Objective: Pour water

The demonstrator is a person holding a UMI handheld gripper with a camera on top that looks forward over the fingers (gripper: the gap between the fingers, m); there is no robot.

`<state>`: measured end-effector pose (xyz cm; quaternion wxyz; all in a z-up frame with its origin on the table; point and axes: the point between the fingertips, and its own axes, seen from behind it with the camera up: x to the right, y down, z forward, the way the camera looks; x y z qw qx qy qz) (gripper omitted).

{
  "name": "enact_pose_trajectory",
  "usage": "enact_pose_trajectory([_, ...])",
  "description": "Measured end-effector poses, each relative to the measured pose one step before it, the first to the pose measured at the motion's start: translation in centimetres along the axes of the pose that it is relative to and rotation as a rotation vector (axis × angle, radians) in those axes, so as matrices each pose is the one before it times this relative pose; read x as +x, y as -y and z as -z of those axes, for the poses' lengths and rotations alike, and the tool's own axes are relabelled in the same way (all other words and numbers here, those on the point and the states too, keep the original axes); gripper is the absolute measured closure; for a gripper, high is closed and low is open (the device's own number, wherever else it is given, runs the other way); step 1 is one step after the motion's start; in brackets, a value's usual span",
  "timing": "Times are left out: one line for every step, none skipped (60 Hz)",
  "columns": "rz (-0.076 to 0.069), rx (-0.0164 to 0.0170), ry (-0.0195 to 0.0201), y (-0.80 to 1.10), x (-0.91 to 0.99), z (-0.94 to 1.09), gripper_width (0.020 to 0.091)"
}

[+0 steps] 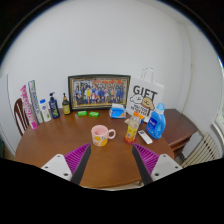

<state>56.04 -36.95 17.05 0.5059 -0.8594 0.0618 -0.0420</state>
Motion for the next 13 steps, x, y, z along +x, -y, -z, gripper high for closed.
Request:
enact_pose_trajectory([0.0027, 0.00181, -0.00143, 0.002, -0.228, 0.097, 0.0252])
enact_pose_trajectory([0.0042, 0.00167, 0.00024, 0.029, -0.028, 0.050, 0.0251])
enact_pose_trajectory([0.0053, 0.00100, 0.00012, 0.027, -0.102, 0.046, 0.0254])
enact_pose_trajectory([0.0058, -0.00023, 0.00001, 0.027, -0.094, 0.024, 0.0248])
enact_pose_trajectory([0.0061, -0.00110, -0.00029, 0.029, -0.077, 0.025, 0.0250])
enact_pose_trajectory([0.0066, -0.00221, -0.00246, -0.006, -0.184, 0.097, 0.0251])
enact_pose_trajectory([0.0035, -0.00062, -0.00187, 0.002, -0.063, 0.039, 0.0251])
enact_pose_trajectory([0.0040, 0.00125, -0.00260, -0.002, -0.037, 0.052, 0.0250])
enact_pose_trajectory([0.0057, 0.00240, -0.00324, 0.004, -0.013, 0.028, 0.0249])
enact_pose_trajectory([0.0057, 0.00210, -0.00304, 0.021, -0.008, -0.002, 0.0250])
enact_pose_trajectory([0.0045, 0.00008, -0.00278, 0.042, 0.002, 0.019, 0.0250])
enact_pose_trajectory([0.0026, -0.00208, -0.00182, 0.007, 0.016, 0.015, 0.0251])
enact_pose_trajectory([0.0004, -0.00362, -0.00078, -0.047, 0.005, -0.004, 0.0253])
